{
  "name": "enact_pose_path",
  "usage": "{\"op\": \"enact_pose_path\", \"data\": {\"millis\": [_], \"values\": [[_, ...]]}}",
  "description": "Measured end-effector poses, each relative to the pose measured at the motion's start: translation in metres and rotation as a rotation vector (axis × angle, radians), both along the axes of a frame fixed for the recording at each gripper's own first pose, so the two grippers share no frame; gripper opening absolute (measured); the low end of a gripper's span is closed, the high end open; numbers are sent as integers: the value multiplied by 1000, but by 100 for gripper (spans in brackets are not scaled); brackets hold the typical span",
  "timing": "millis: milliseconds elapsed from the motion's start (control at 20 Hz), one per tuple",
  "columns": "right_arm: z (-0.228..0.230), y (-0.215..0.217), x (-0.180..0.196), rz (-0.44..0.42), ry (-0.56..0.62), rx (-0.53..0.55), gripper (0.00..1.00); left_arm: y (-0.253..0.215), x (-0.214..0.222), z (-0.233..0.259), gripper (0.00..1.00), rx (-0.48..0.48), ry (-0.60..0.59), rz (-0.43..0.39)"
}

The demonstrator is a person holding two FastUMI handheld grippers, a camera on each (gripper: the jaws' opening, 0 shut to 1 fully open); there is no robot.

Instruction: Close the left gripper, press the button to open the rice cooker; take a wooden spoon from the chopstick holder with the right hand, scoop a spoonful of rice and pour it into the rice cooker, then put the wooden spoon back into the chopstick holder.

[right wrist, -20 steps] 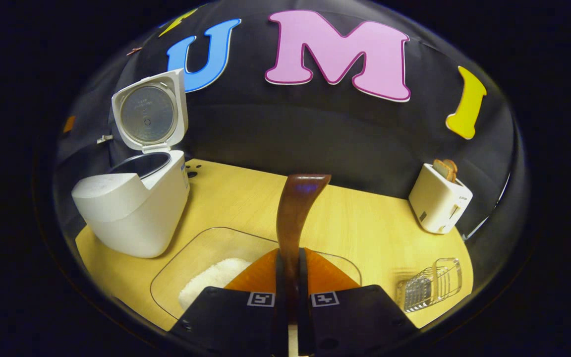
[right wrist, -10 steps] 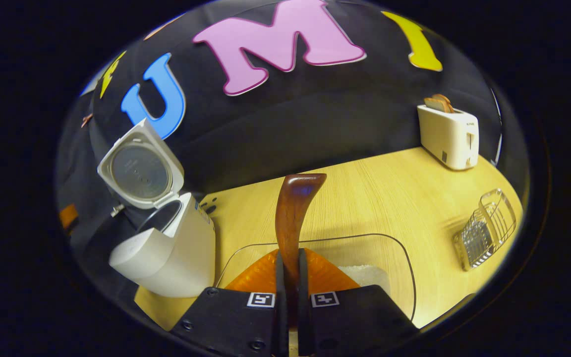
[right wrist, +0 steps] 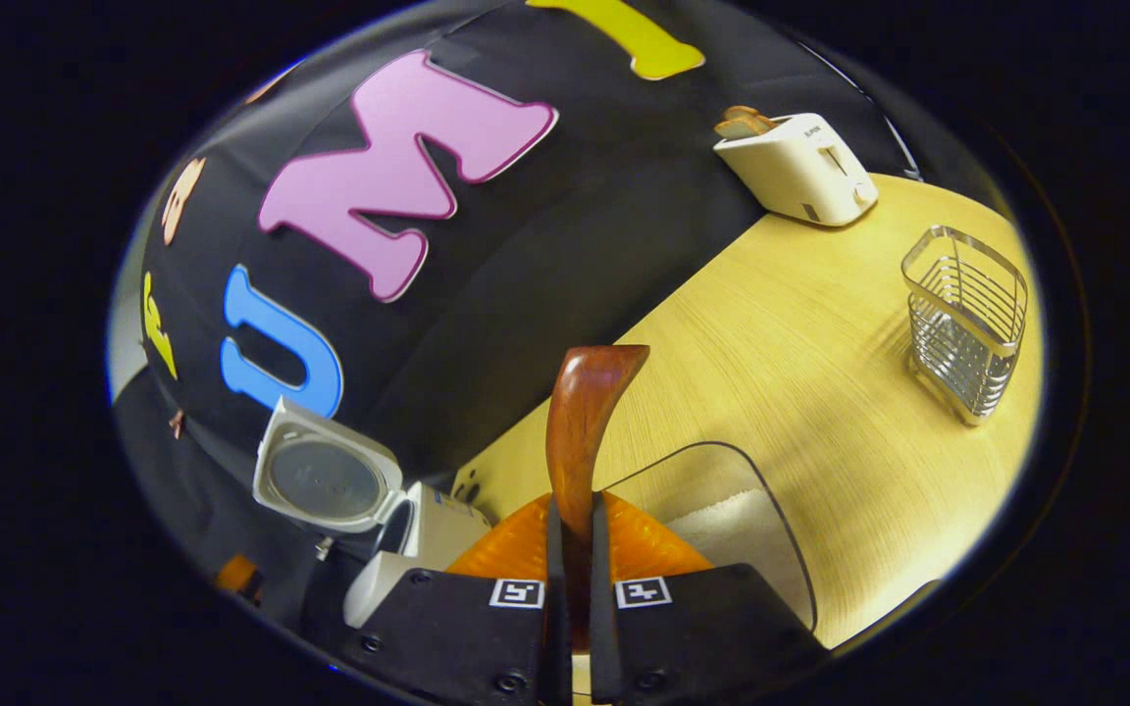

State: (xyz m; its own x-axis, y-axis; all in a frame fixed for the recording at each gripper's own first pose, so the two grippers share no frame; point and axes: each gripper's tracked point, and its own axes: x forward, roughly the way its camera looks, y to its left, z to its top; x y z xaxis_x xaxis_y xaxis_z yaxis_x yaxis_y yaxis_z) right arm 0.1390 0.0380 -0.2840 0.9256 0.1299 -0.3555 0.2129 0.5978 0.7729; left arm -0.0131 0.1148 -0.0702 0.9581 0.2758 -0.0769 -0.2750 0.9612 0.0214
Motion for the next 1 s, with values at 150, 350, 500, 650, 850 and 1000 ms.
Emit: {"op": "enact_pose_path", "data": {"millis": [150, 350, 500, 650, 850, 1000], "values": [[20, -14, -3, -42, -27, 62, 12, -2, -2, 4, 97, 2, -10, -2], [56, -18, -4, -70, -61, 113, 12, -2, -4, 3, 97, -16, -19, -6], [94, -14, 5, -92, -105, 165, 12, -1, -4, 1, 97, -14, -24, -6], [139, 7, 19, -59, -165, 174, 12, 4, -6, 6, 97, 35, -38, 2], [180, 41, 47, -8, -217, 190, 12, 11, -11, 8, 97, 54, -47, 17], [202, 75, 67, 24, -240, 198, 11, 17, -18, 4, 97, 63, -39, 31]]}}
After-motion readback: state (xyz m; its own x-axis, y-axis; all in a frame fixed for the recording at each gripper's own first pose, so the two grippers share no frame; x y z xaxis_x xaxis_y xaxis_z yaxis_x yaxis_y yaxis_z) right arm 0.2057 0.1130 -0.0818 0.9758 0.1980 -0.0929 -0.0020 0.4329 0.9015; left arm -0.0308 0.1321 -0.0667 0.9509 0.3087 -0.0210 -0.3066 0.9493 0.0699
